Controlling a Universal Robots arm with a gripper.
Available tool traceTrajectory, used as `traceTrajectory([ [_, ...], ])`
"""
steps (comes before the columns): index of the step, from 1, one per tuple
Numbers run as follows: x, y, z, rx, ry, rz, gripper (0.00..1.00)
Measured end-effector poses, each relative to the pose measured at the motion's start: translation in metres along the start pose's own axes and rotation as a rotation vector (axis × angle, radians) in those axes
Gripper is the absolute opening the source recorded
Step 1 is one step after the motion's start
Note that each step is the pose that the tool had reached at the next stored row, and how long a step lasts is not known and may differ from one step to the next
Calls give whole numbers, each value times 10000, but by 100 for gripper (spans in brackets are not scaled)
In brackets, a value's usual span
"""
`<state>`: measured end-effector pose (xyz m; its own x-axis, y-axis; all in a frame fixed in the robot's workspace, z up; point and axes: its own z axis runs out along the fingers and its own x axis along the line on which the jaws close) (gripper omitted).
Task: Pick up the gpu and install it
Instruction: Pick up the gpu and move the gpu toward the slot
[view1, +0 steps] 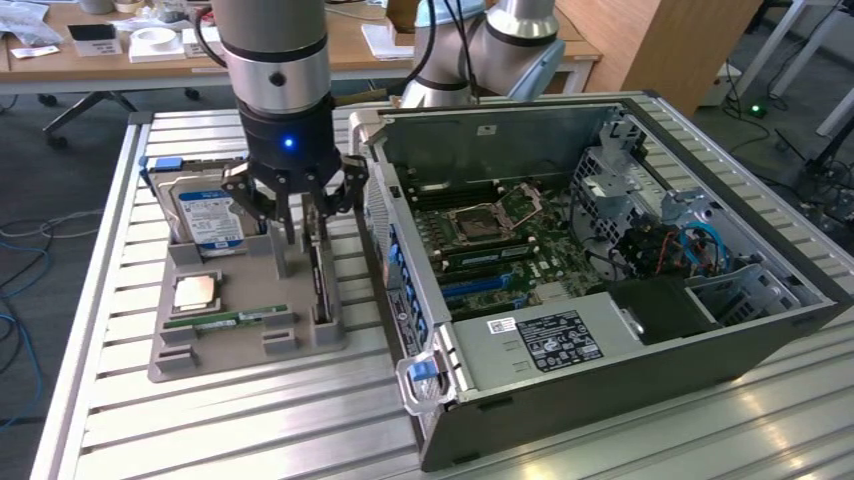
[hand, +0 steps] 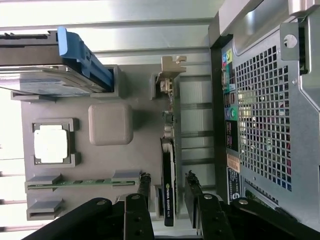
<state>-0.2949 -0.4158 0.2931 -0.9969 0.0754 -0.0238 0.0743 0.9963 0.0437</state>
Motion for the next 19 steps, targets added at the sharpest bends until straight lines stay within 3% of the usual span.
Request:
traceTrajectory([
  [2,-28,2,14,0,-1,1,42],
  [4,-25,-3,126,0,-1,0,42],
  [19,-20,-13,343,0,0,-1,42],
])
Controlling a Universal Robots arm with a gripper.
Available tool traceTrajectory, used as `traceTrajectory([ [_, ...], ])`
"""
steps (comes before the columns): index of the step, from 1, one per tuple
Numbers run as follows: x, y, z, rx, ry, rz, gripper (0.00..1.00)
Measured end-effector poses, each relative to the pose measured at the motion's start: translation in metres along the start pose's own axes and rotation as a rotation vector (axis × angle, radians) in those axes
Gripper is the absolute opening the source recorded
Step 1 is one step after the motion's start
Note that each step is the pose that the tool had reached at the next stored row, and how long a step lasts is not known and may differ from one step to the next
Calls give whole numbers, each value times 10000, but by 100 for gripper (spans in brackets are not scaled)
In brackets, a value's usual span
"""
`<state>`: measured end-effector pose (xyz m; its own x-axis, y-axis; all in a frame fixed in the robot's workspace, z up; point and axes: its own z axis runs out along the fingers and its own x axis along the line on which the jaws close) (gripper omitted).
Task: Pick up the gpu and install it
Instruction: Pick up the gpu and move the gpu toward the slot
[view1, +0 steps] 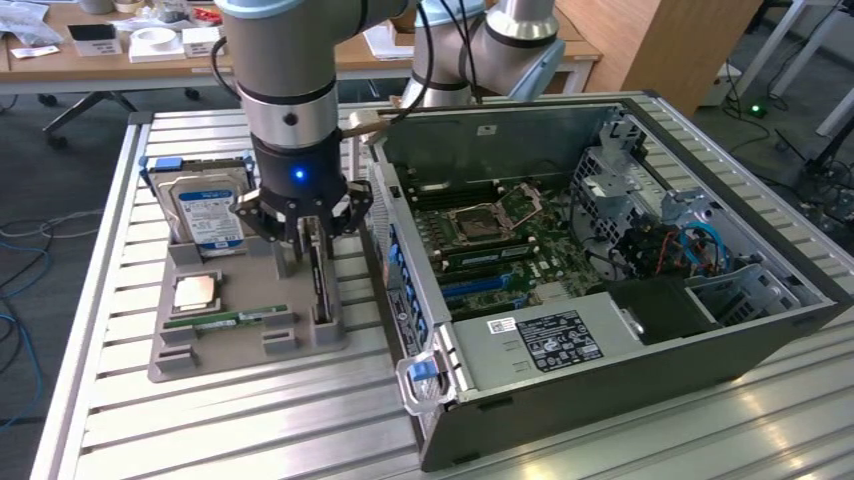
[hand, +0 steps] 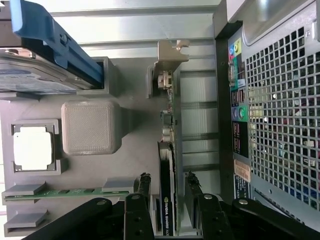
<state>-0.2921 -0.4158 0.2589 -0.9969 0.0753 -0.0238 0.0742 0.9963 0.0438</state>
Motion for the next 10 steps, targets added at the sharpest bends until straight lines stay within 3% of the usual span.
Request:
traceTrajectory([
  [10,3,-5,108,2,1,1,42],
])
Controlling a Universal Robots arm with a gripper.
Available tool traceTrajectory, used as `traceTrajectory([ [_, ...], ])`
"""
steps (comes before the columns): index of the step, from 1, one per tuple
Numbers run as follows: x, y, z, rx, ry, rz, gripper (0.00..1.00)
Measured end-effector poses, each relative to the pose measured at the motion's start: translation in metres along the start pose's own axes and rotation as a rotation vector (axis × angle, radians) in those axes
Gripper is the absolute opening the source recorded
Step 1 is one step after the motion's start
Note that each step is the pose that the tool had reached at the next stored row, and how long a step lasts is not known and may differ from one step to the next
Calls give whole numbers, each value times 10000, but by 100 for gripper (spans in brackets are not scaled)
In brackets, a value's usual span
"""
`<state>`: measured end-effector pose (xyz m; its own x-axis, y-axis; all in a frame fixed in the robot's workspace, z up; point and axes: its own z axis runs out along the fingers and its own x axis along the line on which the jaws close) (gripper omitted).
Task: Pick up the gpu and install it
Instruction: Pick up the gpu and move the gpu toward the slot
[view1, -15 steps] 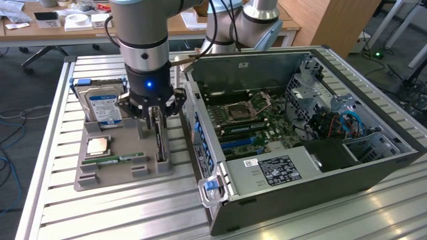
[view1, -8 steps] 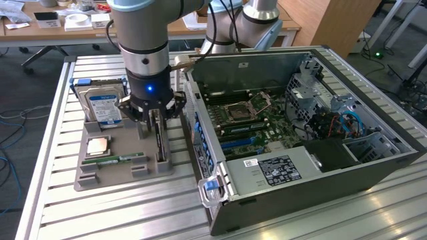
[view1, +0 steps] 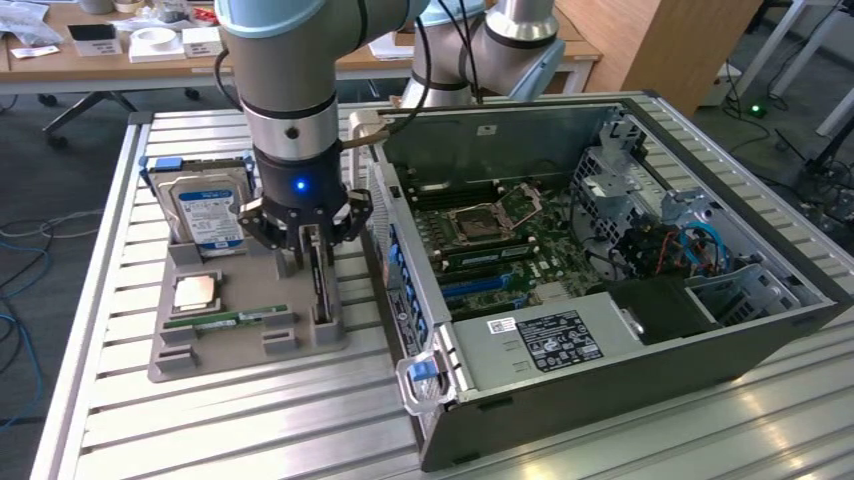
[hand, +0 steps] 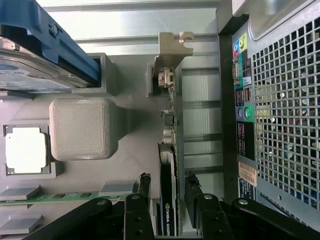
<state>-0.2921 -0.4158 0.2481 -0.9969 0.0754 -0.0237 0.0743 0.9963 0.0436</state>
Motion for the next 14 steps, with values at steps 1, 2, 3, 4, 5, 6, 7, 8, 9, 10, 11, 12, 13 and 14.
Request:
traceTrajectory([
  [1,0,0,0,0,0,0,42],
  [2,0,0,0,0,1,0,42],
  [3,0,0,0,0,0,0,42],
  [4,0,0,1,0,0,0,42],
  [5,0,0,7,-3,-3,0,42],
  [6,0,0,15,-3,-4,1,42],
  [7,0,0,22,-3,-2,0,42],
  [8,1,-1,31,-1,-1,0,42],
  [9,1,-1,41,-2,-1,0,42],
  [10,1,-2,50,-1,-1,1,42],
  [11,1,-3,61,-1,-1,0,42],
  [12,2,-3,72,-2,-1,0,42],
  [13,2,-4,83,-1,-1,0,42],
  [14,2,-4,95,-2,-1,1,42],
])
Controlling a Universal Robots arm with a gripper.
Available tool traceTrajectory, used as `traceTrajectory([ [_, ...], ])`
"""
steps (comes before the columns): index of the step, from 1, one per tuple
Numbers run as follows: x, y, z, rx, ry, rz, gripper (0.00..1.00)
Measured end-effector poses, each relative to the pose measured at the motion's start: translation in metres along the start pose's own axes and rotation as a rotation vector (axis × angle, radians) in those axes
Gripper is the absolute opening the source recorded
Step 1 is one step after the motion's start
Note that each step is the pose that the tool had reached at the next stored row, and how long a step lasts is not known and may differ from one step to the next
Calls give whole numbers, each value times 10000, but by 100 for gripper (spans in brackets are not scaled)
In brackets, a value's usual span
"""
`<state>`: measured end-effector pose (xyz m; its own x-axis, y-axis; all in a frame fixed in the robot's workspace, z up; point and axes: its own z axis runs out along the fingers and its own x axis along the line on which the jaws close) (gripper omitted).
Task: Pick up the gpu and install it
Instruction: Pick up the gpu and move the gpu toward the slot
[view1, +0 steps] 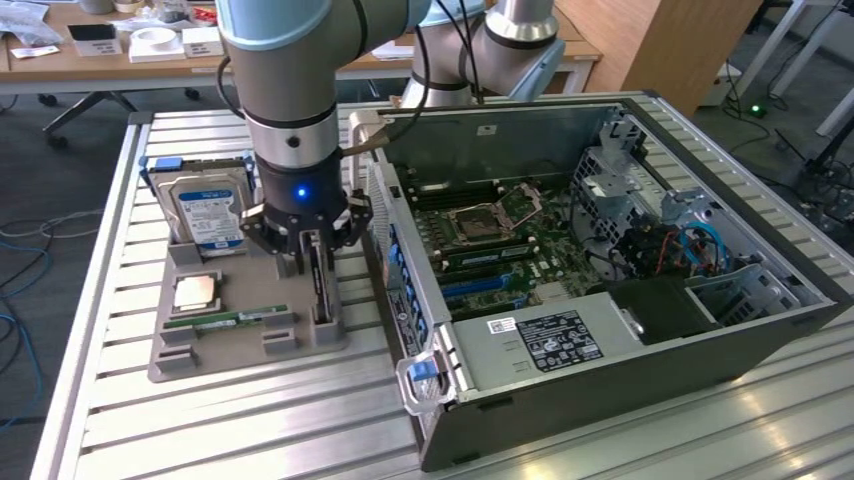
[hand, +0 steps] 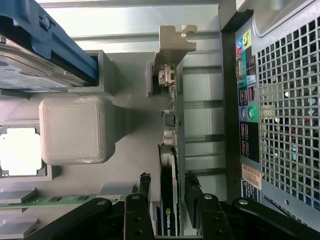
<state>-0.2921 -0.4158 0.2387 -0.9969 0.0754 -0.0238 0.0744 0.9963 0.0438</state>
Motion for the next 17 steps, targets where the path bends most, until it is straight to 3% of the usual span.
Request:
traceTrajectory([
  [17,3,24,69,-6,-1,-1,42],
])
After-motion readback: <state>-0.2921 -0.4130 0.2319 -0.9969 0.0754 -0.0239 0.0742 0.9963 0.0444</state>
